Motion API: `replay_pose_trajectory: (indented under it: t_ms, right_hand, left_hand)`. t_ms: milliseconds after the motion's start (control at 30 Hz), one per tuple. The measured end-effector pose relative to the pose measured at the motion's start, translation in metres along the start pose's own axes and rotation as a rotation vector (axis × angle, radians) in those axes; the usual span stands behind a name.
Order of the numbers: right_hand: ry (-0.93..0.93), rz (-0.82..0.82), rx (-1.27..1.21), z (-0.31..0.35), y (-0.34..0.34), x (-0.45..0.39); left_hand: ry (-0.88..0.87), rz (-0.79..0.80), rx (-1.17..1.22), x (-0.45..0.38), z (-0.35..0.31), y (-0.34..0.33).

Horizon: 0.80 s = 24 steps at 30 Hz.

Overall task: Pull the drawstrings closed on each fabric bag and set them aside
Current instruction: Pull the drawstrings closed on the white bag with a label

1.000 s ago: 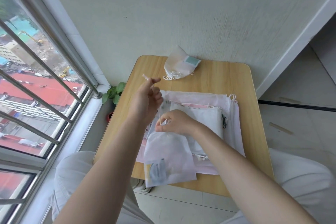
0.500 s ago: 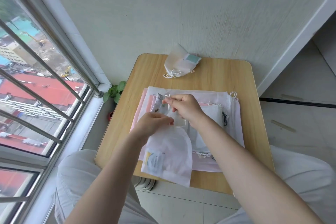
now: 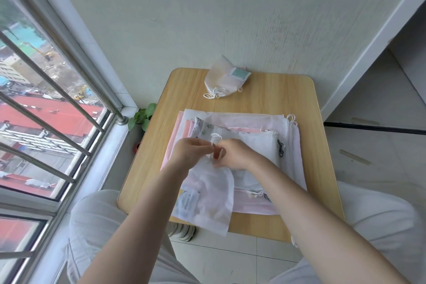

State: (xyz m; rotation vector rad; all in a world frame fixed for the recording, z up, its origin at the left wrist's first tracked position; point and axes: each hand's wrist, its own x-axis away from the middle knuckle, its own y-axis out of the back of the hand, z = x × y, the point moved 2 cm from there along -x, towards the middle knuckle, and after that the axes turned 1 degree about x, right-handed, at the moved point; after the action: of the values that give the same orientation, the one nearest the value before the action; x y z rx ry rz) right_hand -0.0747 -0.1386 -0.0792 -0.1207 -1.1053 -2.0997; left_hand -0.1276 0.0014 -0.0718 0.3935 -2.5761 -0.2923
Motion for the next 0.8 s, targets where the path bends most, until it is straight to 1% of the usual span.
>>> replay_pose_trajectory:
  t_ms: [67,133,233,300,333,400,500,600,700,800]
  right_hand:
    - [-0.005,-0.001,0.048,0.005,0.000,0.000]
    - [-0.014,-0.009,0.073,0.007,0.001,0.000]
    - [-0.035,-0.006,0.097,0.007,-0.001,-0.002]
    - [-0.051,0.019,0.131,0.004,-0.004,-0.003]
    - [-0.070,0.038,0.139,0.001,-0.005,-0.002]
    - [-0.120,0.079,0.122,-0.006,-0.006,0.000]
    - [-0.180,0.132,0.097,-0.010,-0.001,0.006]
    - [-0.155,0.168,0.112,-0.006,0.010,0.008]
    - [-0.090,0.125,-0.015,-0.004,0.023,0.005]
    - [-0.055,-0.020,-0.250,-0.002,0.034,0.002]
  left_hand:
    - [-0.055,-0.010,-0.113,0.002,-0.007,-0.002]
    - [-0.102,-0.008,-0.159,0.003,-0.010,-0.002]
    - [-0.110,0.071,-0.145,0.004,-0.007,-0.005]
    - [-0.086,0.133,-0.082,0.005,-0.003,-0.007]
    - [-0.076,0.137,-0.056,0.004,-0.002,-0.007]
    - [-0.059,0.093,-0.034,0.000,0.002,-0.005]
    - [-0.058,0.047,-0.066,-0.002,0.004,-0.003]
    - [-0.057,0.034,-0.119,-0.002,0.006,-0.006]
    - [-0.065,0.033,-0.147,-0.004,0.006,-0.008]
    - [-0.063,0.081,-0.210,-0.005,0.004,-0.008]
